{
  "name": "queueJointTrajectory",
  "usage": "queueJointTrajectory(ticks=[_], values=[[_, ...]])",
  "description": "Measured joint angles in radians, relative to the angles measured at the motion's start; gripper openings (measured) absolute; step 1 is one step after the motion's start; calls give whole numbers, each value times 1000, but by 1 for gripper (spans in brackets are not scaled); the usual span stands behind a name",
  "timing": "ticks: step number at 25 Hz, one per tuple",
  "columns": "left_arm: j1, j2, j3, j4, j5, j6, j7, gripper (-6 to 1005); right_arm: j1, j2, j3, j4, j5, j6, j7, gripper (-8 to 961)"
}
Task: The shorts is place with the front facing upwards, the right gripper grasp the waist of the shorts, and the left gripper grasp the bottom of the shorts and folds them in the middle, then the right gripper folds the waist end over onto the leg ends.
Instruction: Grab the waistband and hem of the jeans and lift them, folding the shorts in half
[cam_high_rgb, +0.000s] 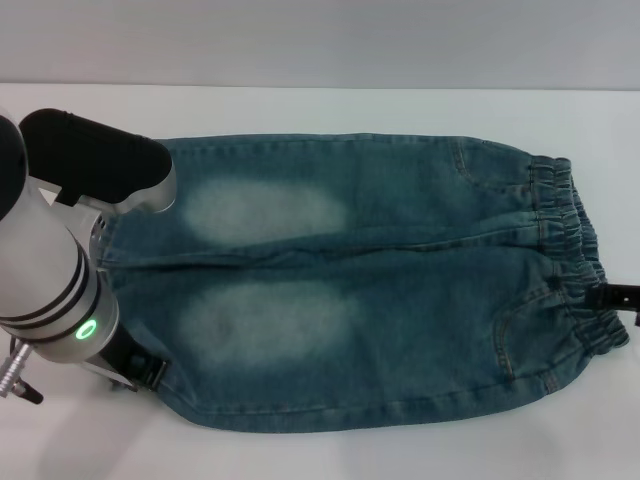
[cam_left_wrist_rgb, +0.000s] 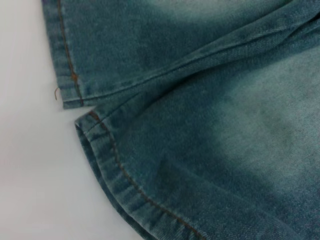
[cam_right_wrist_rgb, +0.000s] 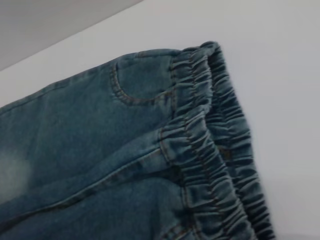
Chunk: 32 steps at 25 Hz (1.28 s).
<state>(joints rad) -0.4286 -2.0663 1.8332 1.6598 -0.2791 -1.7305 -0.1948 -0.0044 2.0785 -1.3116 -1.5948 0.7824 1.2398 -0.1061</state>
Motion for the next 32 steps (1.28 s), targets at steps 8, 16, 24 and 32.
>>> queueJointTrajectory(ticks=[8,16,24,32], values=[[-1,0,1,0,0,-1,0,121,4,-1,5,5,21,-2,-10,599],[0,0,3,-2,-2,1,5,125,-5,-2,29,13,19,-6,-12,595],[0,0,3,-3,-1,1,5,128,2,-2,27,33,15,-14,-14,592],[-1,0,3,-3,-2,3,6,131,6,-1,26,57,14,-22,-21,588]])
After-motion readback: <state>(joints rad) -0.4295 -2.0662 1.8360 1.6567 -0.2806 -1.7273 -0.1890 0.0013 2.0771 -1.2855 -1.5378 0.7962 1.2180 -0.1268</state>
